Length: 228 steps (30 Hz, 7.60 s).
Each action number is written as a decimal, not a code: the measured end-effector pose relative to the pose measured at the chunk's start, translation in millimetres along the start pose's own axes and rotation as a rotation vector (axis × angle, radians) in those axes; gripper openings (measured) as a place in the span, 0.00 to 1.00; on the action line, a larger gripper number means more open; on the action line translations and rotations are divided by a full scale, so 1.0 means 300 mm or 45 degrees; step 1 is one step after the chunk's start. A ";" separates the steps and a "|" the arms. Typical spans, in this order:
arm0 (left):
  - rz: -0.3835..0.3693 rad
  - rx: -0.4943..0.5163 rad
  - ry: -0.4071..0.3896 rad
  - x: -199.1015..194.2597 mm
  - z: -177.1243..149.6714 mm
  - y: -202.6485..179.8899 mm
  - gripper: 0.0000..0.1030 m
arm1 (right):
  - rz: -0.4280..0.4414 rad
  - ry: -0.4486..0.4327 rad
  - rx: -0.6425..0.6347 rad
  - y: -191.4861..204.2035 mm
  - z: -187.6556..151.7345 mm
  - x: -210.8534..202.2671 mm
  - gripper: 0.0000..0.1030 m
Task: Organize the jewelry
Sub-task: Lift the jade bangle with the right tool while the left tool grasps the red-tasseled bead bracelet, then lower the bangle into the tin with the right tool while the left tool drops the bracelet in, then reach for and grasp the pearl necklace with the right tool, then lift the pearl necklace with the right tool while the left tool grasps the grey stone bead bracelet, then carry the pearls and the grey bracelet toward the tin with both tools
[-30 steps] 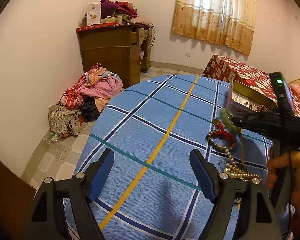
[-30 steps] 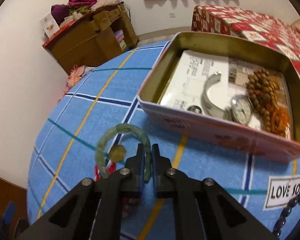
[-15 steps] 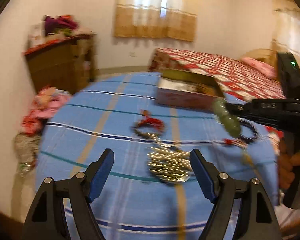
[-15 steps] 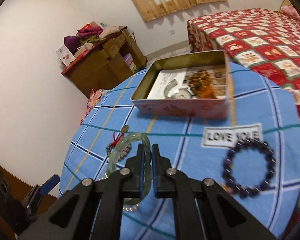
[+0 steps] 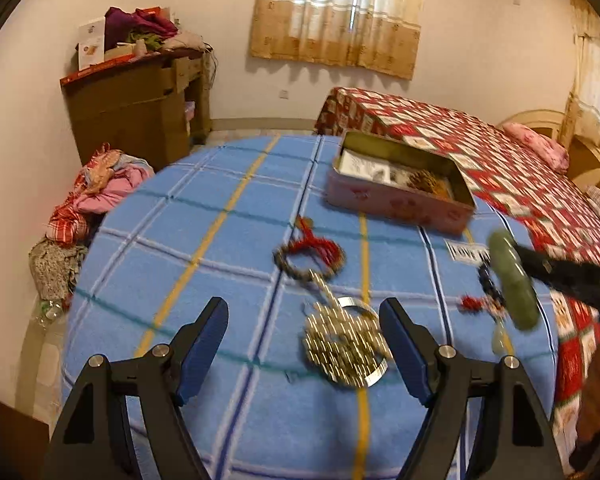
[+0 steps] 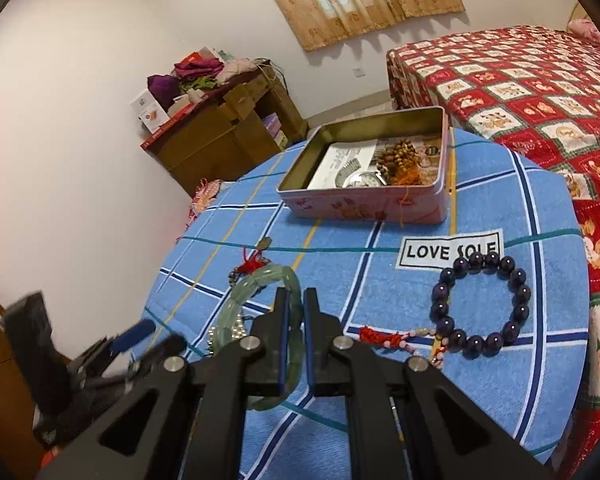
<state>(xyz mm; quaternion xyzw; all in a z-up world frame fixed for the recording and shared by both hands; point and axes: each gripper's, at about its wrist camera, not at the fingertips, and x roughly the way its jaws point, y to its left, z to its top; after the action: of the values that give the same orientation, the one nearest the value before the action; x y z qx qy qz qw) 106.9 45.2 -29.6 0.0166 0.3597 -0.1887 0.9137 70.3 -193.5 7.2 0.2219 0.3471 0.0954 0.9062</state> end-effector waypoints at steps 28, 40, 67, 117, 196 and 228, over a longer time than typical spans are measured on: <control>-0.057 0.105 0.185 0.364 0.130 -0.038 0.00 | 0.015 0.010 0.109 -0.108 0.022 0.017 0.09; -0.116 0.016 -0.032 0.131 0.223 0.029 0.00 | 0.024 -0.012 0.106 -0.095 0.019 -0.007 0.09; -0.231 0.241 -0.113 0.436 0.522 -0.299 0.00 | -0.135 -0.161 0.184 -0.265 0.439 0.256 0.09; 0.309 -0.017 -0.012 -0.071 -0.108 0.047 0.79 | 0.052 0.158 -0.293 0.126 -0.135 0.103 0.42; 0.149 0.031 0.018 0.088 0.067 0.044 0.79 | -0.081 0.319 -0.381 0.025 -0.116 0.215 0.20; -0.048 0.011 0.129 0.271 0.139 -0.010 0.15 | 0.026 0.218 -0.178 -0.069 -0.078 0.079 0.11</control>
<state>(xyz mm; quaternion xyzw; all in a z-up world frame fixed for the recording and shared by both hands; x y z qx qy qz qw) 187.4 8.4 -52.4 0.0235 0.4048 -0.2062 0.8906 72.6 -196.1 -31.7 0.1527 0.4134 0.1472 0.8855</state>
